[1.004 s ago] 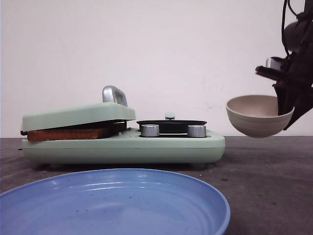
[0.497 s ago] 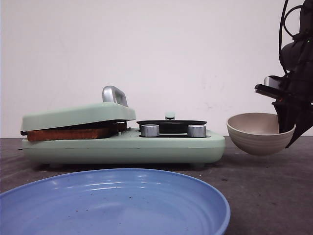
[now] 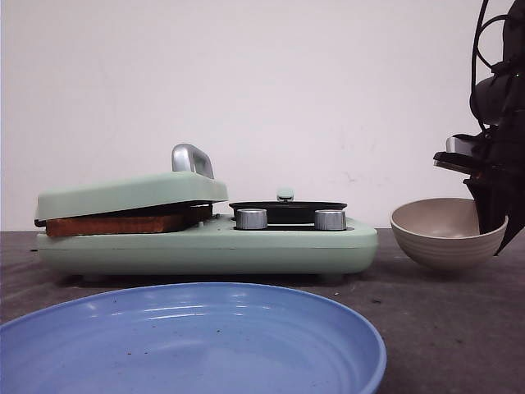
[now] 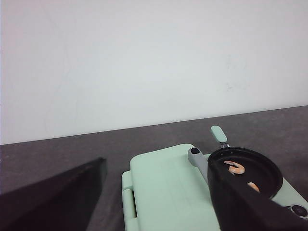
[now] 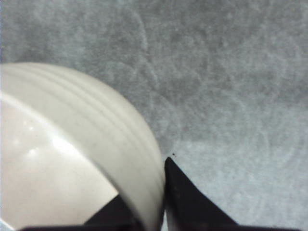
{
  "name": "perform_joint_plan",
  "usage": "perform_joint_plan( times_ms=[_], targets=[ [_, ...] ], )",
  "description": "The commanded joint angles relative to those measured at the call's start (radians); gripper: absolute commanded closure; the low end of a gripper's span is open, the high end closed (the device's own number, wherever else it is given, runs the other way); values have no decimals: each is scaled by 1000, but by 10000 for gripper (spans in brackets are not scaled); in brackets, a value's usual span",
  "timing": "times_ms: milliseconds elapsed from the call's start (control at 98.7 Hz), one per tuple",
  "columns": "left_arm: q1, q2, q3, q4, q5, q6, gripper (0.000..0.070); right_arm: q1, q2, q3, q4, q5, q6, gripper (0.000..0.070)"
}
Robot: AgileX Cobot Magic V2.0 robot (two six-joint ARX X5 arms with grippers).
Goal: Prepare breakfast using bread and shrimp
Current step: 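Carry the empty bowl back and lower it onto the table, then open the right gripper and raise it away from the bowl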
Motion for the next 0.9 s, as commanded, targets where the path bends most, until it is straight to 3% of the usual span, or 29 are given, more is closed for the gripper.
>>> perform_joint_plan(
  times_ms=[0, 41, 91, 375, 608, 892],
  targets=[
    [-2, 4, 6, 11, 2, 5, 307, -2, 21, 14, -3, -3, -19, 483],
    [-2, 4, 6, 11, 2, 5, 307, -2, 21, 14, -2, -3, -23, 413],
    [-2, 4, 6, 11, 2, 5, 307, -2, 21, 14, -1, -3, -27, 375],
    [-2, 4, 6, 11, 2, 5, 307, -13, 13, 56, -23, -2, -48, 374],
    [-2, 4, 6, 12, 2, 5, 307, -23, -38, 210, -105, -6, -47, 374],
    [-2, 4, 6, 11, 2, 5, 307, -2, -141, 419, -176, -99, -45, 375]
  ],
)
